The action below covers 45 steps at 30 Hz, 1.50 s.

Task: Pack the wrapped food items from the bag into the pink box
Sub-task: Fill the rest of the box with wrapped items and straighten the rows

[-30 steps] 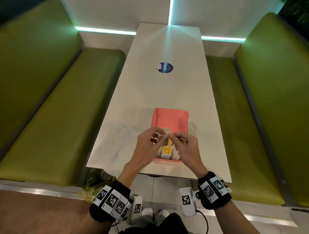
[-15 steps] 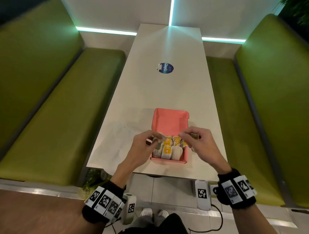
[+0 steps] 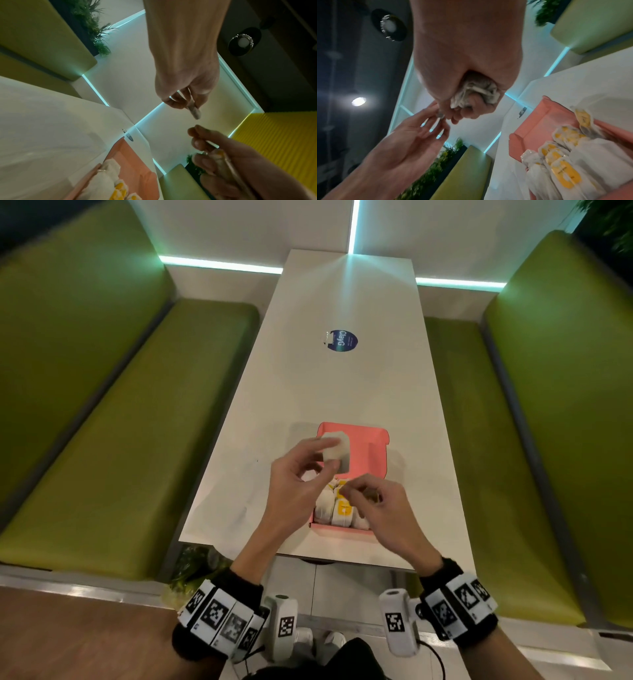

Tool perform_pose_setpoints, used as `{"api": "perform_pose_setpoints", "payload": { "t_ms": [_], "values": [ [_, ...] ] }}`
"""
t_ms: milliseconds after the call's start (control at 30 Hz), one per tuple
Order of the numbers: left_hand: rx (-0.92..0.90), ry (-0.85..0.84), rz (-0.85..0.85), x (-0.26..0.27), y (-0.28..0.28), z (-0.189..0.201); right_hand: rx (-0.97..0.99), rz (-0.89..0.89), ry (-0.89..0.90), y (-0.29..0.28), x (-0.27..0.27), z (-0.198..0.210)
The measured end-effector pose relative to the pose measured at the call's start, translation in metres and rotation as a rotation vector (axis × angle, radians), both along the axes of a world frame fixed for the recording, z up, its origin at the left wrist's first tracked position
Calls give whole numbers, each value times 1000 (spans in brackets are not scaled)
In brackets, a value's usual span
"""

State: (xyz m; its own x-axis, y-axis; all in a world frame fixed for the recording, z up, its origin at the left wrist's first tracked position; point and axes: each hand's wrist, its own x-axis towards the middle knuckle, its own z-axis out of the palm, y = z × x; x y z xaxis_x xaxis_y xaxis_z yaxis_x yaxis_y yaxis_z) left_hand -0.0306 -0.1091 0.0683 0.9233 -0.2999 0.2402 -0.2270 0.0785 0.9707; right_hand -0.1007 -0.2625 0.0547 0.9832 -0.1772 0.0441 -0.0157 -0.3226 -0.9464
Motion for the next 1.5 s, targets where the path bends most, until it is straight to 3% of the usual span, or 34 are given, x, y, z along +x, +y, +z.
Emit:
{"api": "perform_pose_setpoints", "payload": {
  "t_ms": [200,300,433,667,900,1000,1100,1200,1267,1367,1433,1500],
  "values": [
    [152,-196,48,-4,3,-14,-350,228,-16,5,-18,14],
    [249,-277,-41,-6,6,-20,-478,276,-14,-3,-17,35],
    [276,-238,-177,-15,13,-21,-577,272,-64,-21,-9,69],
    [97,24,-280,-34,16,-4,-459,245,-86,-42,16,87],
    [41,11,-275,-34,13,2,-11,141,-13,-40,23,48],
    [17,36,-253,-32,12,-2,101,122,115,-36,18,16],
    [30,39,-241,-31,13,-4,46,195,231,-28,6,-13],
    [27,57,-231,-28,13,-6,-93,189,216,-25,-3,-23],
    [32,73,-223,-26,14,-9,-127,14,133,-25,-6,-16],
    [63,71,-215,-24,14,-13,-152,-231,-152,-24,-11,13],
    [81,61,-212,-23,13,-15,-210,-198,-257,-22,-11,32],
    [79,59,-224,-23,11,-17,-290,-65,-228,-24,-8,42]
  ]
}}
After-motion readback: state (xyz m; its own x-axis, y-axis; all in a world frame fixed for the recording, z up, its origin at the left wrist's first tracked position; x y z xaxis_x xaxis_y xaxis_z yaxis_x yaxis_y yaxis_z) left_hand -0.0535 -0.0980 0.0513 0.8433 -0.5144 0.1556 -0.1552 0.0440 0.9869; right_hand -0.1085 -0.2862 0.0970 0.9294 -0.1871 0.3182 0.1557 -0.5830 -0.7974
